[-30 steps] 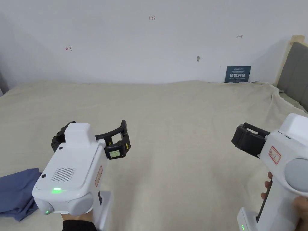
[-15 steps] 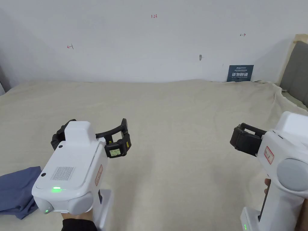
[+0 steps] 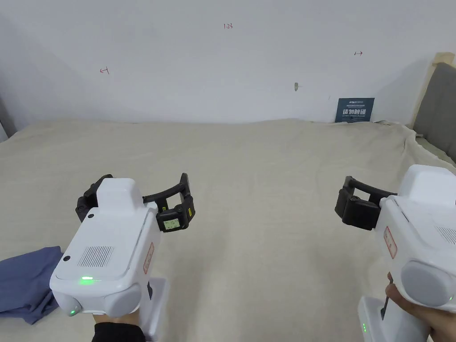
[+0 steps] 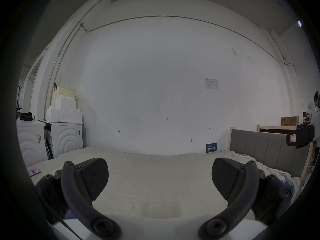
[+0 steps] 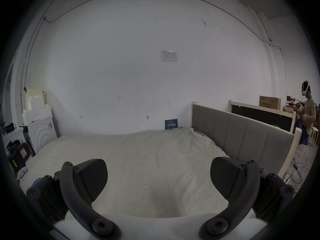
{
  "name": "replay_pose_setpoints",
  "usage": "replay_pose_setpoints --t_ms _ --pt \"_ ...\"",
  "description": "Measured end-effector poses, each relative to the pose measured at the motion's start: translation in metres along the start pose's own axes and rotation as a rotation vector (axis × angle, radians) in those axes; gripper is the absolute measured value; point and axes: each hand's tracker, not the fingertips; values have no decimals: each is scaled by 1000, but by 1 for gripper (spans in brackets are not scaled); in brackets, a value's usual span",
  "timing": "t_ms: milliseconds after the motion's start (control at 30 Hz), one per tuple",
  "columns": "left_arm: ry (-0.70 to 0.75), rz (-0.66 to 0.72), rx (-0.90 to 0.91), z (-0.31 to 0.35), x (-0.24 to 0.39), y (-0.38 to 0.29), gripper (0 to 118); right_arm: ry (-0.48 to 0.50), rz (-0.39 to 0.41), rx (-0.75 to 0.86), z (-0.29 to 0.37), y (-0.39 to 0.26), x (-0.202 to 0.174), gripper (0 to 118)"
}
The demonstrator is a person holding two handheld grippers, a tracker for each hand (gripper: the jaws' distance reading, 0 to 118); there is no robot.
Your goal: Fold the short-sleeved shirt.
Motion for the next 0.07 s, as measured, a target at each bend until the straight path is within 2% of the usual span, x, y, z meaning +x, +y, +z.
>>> replay_pose_setpoints --t_ms 67 --pt "6 0 7 0 0 -1 118 19 -10 13 1 0 2 117"
